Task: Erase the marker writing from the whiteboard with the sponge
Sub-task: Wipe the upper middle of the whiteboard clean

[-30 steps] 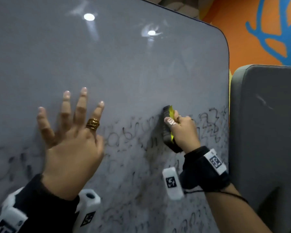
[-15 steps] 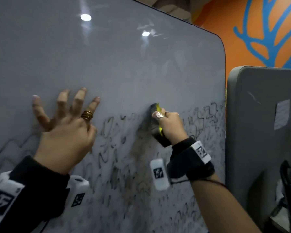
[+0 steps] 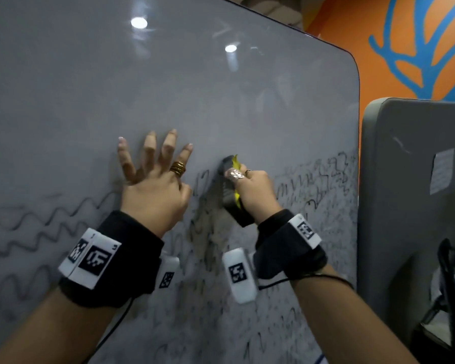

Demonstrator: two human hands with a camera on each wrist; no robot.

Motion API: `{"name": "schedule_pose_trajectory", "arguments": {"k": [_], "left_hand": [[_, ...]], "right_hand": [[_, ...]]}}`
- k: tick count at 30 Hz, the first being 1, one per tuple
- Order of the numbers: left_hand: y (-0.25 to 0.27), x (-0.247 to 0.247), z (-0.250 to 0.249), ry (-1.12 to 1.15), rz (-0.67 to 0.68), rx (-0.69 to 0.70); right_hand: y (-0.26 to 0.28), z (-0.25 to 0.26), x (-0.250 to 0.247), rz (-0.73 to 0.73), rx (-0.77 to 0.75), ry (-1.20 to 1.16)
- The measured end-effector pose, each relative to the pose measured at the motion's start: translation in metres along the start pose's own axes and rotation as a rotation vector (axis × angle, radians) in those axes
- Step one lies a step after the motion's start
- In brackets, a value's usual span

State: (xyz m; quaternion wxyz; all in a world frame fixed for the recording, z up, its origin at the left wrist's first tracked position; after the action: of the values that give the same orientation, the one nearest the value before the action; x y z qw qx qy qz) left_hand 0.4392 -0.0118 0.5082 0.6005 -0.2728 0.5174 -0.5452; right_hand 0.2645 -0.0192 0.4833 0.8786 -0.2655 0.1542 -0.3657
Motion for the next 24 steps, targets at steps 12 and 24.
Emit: {"name": "schedule_pose_trajectory", "arguments": {"k": [12, 24], "left_hand": [[0.049, -0.025, 0.056, 0.073, -0.074, -0.175], [0.058, -0.034, 0.08, -0.002, -0.019, 0.0]], "right_hand": [[0.051, 0.028, 0.022, -0.013, -0.041, 0.122], [0.024, 0.018, -0.002, -0.168, 0.091, 0.243]]}}
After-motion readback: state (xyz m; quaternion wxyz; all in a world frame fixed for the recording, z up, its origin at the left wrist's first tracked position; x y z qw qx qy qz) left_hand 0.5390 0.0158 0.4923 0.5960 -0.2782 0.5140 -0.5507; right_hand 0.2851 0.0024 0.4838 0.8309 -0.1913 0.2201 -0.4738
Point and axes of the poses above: each hand's wrist, its own y-axis away from the middle knuckle, its own x-axis out of the palm, z = x × y, the point moved 2 cm from there along -y, towards the middle knuckle, and after that the axes turned 11 degrees about -z, right-handed, at the moved point
